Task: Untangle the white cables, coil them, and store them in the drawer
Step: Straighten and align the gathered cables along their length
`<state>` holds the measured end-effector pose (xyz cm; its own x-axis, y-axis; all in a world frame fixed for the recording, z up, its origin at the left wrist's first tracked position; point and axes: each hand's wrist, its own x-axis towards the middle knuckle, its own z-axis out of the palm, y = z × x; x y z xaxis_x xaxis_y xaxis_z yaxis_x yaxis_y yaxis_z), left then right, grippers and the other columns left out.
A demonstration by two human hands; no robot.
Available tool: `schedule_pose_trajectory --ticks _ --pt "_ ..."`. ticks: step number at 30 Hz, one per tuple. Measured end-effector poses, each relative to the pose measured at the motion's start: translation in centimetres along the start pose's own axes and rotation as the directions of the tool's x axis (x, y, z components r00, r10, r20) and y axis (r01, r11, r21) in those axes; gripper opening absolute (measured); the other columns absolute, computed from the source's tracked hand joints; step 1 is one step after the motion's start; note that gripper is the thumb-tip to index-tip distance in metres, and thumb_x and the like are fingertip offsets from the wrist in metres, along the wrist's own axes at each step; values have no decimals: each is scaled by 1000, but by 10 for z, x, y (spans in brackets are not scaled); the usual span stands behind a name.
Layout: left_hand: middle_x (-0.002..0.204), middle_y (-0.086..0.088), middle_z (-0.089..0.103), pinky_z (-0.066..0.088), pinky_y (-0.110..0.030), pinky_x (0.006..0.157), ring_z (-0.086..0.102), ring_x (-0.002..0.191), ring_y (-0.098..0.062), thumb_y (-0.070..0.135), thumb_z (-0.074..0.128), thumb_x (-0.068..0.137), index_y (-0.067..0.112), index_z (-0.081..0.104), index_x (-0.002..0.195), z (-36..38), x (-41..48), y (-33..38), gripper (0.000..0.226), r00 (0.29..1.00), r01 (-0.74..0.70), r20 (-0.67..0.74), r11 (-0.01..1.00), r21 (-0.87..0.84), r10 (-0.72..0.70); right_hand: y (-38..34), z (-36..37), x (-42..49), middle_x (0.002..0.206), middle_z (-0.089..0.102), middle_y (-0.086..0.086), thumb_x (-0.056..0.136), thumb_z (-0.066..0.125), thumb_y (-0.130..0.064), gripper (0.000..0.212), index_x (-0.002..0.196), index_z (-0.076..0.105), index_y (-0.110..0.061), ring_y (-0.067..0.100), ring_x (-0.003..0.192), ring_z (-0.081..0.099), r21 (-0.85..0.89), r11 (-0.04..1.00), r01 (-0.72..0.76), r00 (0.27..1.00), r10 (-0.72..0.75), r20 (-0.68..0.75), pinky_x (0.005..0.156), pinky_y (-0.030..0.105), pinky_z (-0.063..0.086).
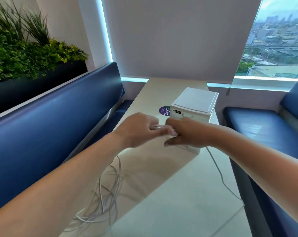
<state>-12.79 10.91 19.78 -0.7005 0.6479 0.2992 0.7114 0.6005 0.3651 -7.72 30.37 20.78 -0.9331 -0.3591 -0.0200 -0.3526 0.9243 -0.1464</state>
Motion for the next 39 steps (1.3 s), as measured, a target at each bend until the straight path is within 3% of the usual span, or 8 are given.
schedule_pose_trajectory --ticks 2,5,8,13,21,25,35,39 --pt "48 5 35 25 -31 48 31 45 -13 83 37 75 12 39 56 -13 -3 -14 74 997 0 -79 1000 11 1 9 1 -6 87 57 5 86 55 -56 36 89 43 -22 25 82 52 80 997 -25 999 26 -20 73 38 43" --pt "48 3 32 24 -30 47 27 45 -13 78 40 84 14 34 55 -26 -6 -28 70 995 34 -97 996 84 -25 15 7 -15 82 54 3 87 41 -60 38 78 45 -23 21 80 49 217 976 6 993 19 -112 74 36 40" --pt "48 2 31 24 -30 47 25 46 -14 75 43 83 13 34 55 -30 -4 -30 69 995 37 -101 989 143 -23 12 10 -18 72 49 1 98 29 -48 40 74 43 -18 17 69 43 314 949 29 982 32 -188 71 36 39" --pt "47 2 33 23 -29 46 29 45 -15 84 34 77 15 35 55 -39 2 -27 73 996 31 -94 969 247 -8 17 15 -11 65 42 -2 102 28 -39 39 68 37 -21 14 61 37 297 954 -40 986 86 -143 64 34 34" --pt "48 1 39 22 -30 45 37 46 -16 92 16 72 14 37 55 -79 13 -42 83 973 42 -224 921 387 50 40 36 -18 64 37 -8 102 31 -38 40 67 37 -20 12 60 33 506 858 -86 972 184 -146 62 27 29" --pt "49 -3 43 30 -35 46 42 49 -19 97 10 68 9 43 57 -98 11 -57 94 954 97 -297 908 409 31 58 41 -28 62 37 -9 101 31 -41 41 66 36 -19 12 59 32 488 864 -126 961 228 -155 60 27 29" --pt "52 -6 47 30 -29 45 47 53 -25 84 28 80 9 44 56 -128 -11 -87 80 861 336 -494 865 373 -121 103 54 -56 63 44 -1 99 29 -46 44 71 42 -15 16 59 40 338 902 -269 935 330 -134 62 32 36" --pt "51 -5 45 31 -29 46 45 50 -24 84 28 79 9 42 57 -132 -10 -84 80 854 356 -504 850 388 -128 110 67 -59 65 49 -1 99 27 -48 44 71 44 -19 16 59 45 271 907 -323 930 358 -89 64 31 40"
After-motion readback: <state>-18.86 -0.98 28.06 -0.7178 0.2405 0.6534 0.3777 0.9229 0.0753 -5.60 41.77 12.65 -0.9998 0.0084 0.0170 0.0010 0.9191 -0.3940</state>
